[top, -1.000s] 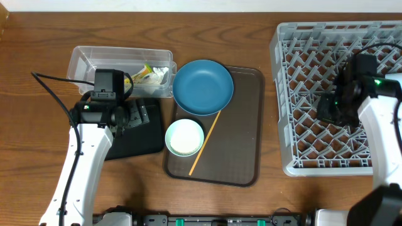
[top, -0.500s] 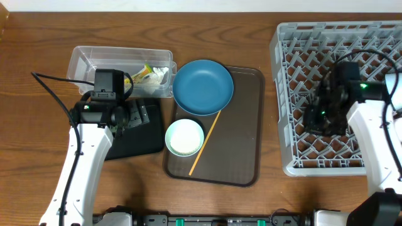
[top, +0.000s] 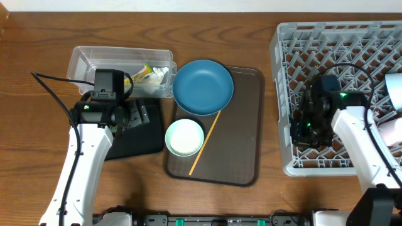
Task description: Sort waste into correct bins and load items into the dishwasher rack
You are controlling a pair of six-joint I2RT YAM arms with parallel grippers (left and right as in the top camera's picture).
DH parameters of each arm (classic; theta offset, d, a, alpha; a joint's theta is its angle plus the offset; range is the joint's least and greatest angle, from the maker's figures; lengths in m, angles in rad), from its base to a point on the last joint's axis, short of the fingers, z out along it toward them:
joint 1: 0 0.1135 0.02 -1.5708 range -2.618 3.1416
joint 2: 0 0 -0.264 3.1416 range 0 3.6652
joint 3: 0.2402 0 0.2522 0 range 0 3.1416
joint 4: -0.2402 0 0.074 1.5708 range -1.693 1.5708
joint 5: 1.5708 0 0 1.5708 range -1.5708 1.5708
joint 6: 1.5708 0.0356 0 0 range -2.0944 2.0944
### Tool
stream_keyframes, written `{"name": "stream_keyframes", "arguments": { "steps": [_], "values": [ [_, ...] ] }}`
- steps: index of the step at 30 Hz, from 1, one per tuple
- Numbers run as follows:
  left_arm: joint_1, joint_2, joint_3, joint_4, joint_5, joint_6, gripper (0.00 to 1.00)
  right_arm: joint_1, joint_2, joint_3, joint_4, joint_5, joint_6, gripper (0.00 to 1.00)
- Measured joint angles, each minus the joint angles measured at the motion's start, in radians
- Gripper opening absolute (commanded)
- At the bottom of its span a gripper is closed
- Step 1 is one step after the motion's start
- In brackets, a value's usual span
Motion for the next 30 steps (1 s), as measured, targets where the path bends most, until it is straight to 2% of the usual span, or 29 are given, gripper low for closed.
{"name": "stream_keyframes", "arguments": {
  "steps": [21,30],
  "values": [
    [0.000,0.000,0.000,0.000,0.000,0.000,0.92,0.023,0.000,-0.021,0.018,-0.088,0.001,0.09],
    [0.000,0.000,0.000,0.000,0.000,0.000,0.92,0.023,0.000,0.006,0.016,0.009,0.001,0.08]
  ]
}}
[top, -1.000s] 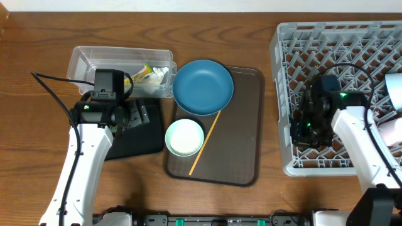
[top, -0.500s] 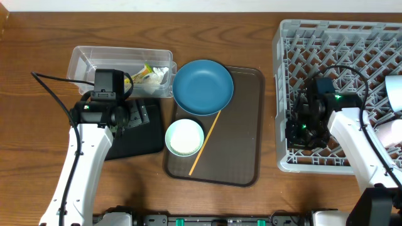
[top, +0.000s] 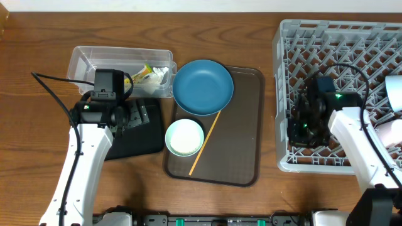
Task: Sort waste into correct bins and load items into the dishwasher rack
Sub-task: 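Move the right gripper left to the blue plate's edge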
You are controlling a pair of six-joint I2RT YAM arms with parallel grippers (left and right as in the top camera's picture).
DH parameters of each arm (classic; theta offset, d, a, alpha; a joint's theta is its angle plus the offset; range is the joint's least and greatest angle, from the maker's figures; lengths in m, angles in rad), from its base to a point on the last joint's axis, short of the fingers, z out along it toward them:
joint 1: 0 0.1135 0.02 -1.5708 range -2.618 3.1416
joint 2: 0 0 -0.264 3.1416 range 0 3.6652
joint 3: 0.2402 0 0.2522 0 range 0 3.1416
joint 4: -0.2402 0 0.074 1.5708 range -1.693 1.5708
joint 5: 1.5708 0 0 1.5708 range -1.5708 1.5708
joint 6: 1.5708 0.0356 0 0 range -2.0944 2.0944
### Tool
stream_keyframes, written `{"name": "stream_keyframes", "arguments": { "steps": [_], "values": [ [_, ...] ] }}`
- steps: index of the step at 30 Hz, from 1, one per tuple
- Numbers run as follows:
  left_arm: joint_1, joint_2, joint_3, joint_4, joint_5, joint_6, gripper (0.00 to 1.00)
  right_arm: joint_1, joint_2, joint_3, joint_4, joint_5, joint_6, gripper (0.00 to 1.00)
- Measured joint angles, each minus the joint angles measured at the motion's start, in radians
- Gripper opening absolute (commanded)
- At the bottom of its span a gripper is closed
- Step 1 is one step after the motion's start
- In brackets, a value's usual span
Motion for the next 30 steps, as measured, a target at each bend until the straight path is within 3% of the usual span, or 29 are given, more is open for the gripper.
{"name": "stream_keyframes", "arguments": {
  "steps": [5,8,13,21,30],
  "values": [
    [0.000,0.000,0.000,0.000,0.000,0.000,0.92,0.000,0.000,0.115,0.029,0.033,0.000,0.09],
    [0.000,0.000,0.000,0.000,0.000,0.000,0.92,0.002,-0.003,0.180,0.128,-0.008,0.004,0.22],
    [0.000,0.000,0.000,0.001,0.000,0.000,0.92,0.063,-0.011,0.199,0.353,-0.136,0.003,0.34],
    [0.000,0.000,0.000,0.001,0.000,0.000,0.92,0.236,0.088,0.195,0.595,-0.202,0.013,0.32],
    [0.000,0.000,0.000,0.000,0.000,0.000,0.92,0.342,0.333,0.183,0.724,-0.074,0.159,0.35]
  ]
}}
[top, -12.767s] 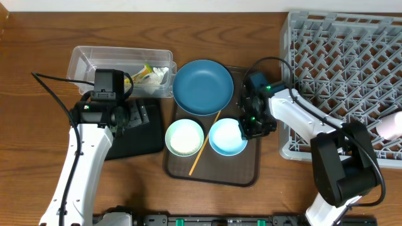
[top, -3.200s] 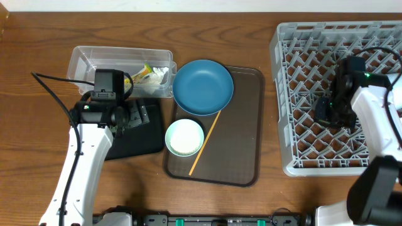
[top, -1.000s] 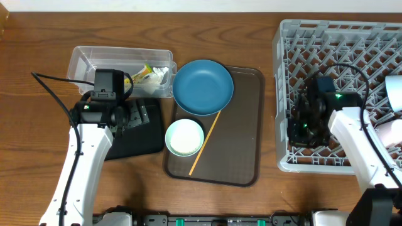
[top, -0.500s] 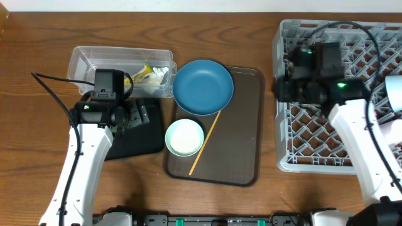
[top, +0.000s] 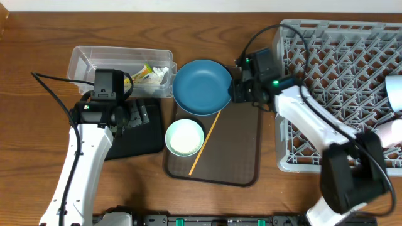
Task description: Sort waste into correct bins and load items into the dishwasher rack
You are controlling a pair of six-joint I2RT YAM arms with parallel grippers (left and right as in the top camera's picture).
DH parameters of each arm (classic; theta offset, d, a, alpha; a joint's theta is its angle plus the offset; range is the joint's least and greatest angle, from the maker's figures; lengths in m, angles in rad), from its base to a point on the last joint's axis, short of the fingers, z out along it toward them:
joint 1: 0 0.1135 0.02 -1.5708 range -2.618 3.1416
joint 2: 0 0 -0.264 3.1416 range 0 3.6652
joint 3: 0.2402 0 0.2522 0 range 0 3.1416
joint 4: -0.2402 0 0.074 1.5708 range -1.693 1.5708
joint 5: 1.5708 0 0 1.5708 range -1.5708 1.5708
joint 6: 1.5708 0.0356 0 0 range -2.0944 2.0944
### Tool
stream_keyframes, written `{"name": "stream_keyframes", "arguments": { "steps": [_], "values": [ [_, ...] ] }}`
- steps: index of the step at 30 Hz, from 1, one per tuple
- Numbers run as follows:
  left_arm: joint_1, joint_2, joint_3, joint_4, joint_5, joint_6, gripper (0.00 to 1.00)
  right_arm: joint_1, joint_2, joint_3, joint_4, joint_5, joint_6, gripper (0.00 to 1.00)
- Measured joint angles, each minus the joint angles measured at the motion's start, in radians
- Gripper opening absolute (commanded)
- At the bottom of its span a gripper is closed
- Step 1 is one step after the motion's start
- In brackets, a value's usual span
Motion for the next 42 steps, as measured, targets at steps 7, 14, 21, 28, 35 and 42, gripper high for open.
{"name": "stream_keyframes", "arguments": {
  "steps": [7,14,21,28,35,42],
  "values": [
    [0.000,0.000,0.000,0.000,0.000,0.000,0.92,0.022,0.085,-0.002,0.041,0.026,0.056,0.24],
    [0.000,0.000,0.000,0.000,0.000,0.000,0.92,0.021,0.093,-0.002,0.001,0.080,0.103,0.03],
    [0.000,0.000,0.000,0.000,0.000,0.000,0.92,0.020,0.093,-0.002,-0.003,0.093,0.117,0.01],
    [0.000,0.000,0.000,0.000,0.000,0.000,0.92,0.014,0.076,-0.002,-0.012,0.114,0.118,0.01],
    [0.000,0.000,0.000,0.000,0.000,0.000,0.92,-0.055,-0.104,-0.002,-0.032,0.190,0.108,0.01],
    [0.000,0.000,0.000,0.000,0.000,0.000,0.92,-0.151,-0.397,-0.002,-0.106,0.372,0.006,0.01]
  ]
}}
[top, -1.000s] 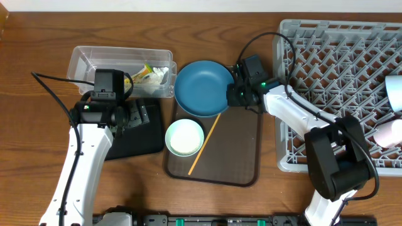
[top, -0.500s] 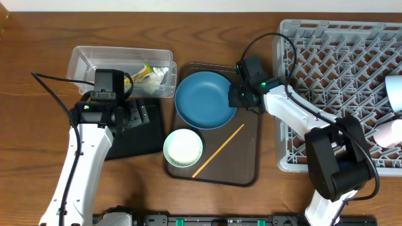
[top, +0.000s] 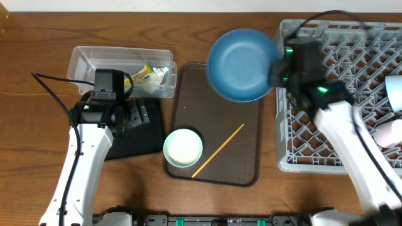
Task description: Sort waste into correct bins and load items into the dishwasher rack
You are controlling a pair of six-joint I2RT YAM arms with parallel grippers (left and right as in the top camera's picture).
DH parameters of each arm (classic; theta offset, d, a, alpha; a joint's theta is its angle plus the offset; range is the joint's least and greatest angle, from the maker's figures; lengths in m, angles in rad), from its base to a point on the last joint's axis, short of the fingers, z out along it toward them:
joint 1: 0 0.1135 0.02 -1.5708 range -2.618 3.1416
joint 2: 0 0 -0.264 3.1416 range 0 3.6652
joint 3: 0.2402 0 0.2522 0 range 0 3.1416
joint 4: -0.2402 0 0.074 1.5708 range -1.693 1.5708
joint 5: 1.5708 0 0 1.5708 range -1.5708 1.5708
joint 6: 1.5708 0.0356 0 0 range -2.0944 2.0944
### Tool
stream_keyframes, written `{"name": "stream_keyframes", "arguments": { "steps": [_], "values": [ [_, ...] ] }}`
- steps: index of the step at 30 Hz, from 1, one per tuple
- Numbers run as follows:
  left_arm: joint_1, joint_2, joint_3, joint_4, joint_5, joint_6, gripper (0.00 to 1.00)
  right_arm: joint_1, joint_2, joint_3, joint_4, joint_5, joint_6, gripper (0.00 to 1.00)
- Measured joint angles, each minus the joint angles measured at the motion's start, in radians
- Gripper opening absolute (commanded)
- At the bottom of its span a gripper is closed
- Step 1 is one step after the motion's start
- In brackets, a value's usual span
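A blue plate (top: 240, 64) hangs in the air over the back right of the brown tray (top: 242, 163), held at its right rim by my right gripper (top: 274, 70), which is shut on it beside the grey dishwasher rack (top: 339, 88). On the tray lie a small white bowl (top: 183, 148) at the front left and an orange chopstick (top: 218, 150). My left gripper (top: 135, 113) hovers over a black bin (top: 141, 135); its fingers are hidden under the wrist.
A clear plastic bin (top: 119, 69) with yellow-and-white waste stands at the back left. White cups (top: 394, 94) sit at the rack's right edge. The left arm's cable runs across the wooden table on the left.
My right gripper has lifted the blue plate off the tray and carried it right, toward the rack. The white bowl and chopstick have shifted slightly on the tray. The left arm stayed put.
My right gripper was inside the rack's front left part at the first two moments, and the rack shifted a little. Then it reached across to the blue plate's right rim on the tray. Now it holds the plate raised near the rack. The left arm never moved.
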Motion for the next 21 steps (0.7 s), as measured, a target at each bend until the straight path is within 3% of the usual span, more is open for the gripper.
{"name": "stream_keyframes", "arguments": {
  "steps": [6,12,21],
  "values": [
    [0.000,0.000,0.000,0.000,0.000,0.000,0.92,-0.033,-0.069,0.000,-0.052,0.413,-0.067,0.01],
    [0.000,0.000,0.000,0.000,0.000,0.000,0.92,-0.097,-0.069,0.000,0.124,0.832,-0.193,0.01],
    [0.000,0.000,0.000,-0.001,0.000,0.000,0.92,-0.218,-0.069,0.000,0.485,1.030,-0.461,0.01]
  ]
}}
